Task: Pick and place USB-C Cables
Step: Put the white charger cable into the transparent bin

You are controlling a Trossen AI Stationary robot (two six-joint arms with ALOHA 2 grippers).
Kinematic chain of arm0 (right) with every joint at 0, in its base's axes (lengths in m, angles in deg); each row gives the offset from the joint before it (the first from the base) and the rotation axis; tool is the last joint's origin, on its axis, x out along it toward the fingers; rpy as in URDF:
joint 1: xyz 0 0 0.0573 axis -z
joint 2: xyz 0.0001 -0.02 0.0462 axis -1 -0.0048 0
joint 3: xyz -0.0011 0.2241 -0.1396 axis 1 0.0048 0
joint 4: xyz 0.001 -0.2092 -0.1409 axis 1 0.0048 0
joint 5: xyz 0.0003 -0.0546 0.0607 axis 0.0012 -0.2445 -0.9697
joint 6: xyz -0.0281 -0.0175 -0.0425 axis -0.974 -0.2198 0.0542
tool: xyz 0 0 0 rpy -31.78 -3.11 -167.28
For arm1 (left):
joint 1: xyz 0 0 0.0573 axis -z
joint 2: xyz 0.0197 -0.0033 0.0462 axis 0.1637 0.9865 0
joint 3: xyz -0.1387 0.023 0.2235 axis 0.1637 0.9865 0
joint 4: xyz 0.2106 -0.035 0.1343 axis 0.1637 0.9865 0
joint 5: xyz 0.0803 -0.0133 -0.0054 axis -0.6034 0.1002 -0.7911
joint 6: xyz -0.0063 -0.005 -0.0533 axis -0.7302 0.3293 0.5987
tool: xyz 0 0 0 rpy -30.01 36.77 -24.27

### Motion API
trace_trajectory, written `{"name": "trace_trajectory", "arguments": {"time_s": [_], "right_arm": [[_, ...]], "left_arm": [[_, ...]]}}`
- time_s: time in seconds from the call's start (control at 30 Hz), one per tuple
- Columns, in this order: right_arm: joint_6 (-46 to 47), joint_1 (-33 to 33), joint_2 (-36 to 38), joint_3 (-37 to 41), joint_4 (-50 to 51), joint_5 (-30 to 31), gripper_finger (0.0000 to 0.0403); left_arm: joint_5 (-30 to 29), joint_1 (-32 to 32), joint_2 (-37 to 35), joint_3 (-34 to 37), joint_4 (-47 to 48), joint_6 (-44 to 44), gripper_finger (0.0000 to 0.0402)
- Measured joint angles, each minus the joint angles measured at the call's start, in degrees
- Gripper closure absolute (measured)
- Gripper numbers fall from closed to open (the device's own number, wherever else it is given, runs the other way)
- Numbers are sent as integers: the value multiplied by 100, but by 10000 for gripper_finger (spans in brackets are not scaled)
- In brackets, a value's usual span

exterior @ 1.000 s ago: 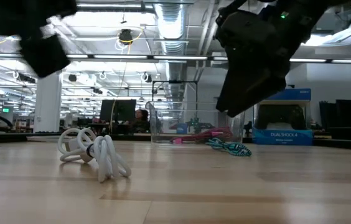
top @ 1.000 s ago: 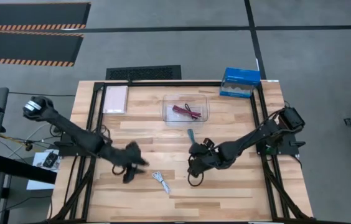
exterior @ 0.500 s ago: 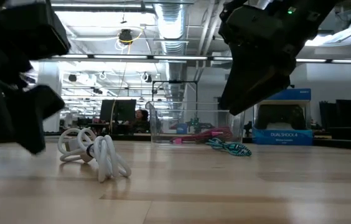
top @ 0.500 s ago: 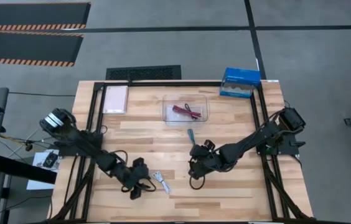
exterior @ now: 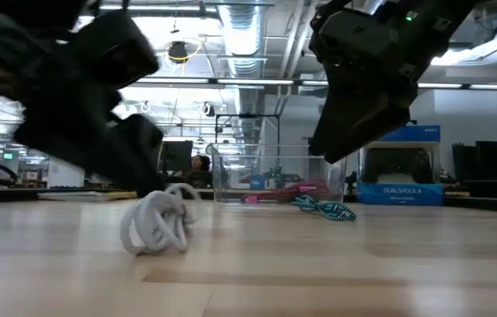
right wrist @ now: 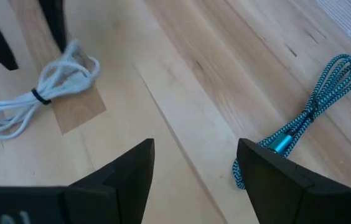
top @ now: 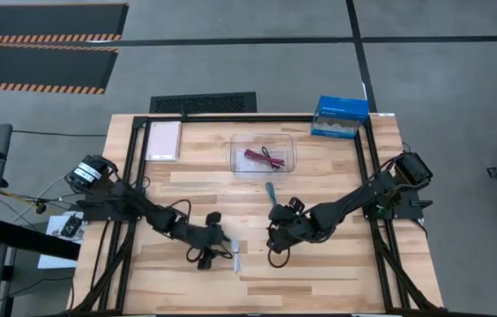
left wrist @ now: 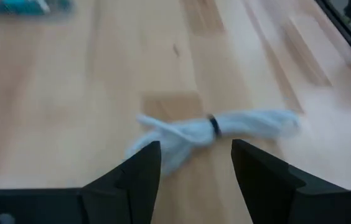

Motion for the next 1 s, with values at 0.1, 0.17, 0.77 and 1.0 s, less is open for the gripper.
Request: {"name": "trace_trajectory", "arguments": {"time_s": [0.1,0.17,0.77,1.0], "right_arm": [[2,0,2,0,0,0,147],[0,0,0,0,0,0,147],[8,37,2,0,-2,-2,147],[213,33,2,0,46,-11,147]], "left_arm": [[36,-248,-2,0,-303,-540,214],[236,-376,-4,0,-353,-726,214],[782,-843,-728,-127,700,169,214],[338,-967,-1173,-127,719,1192,214]]}}
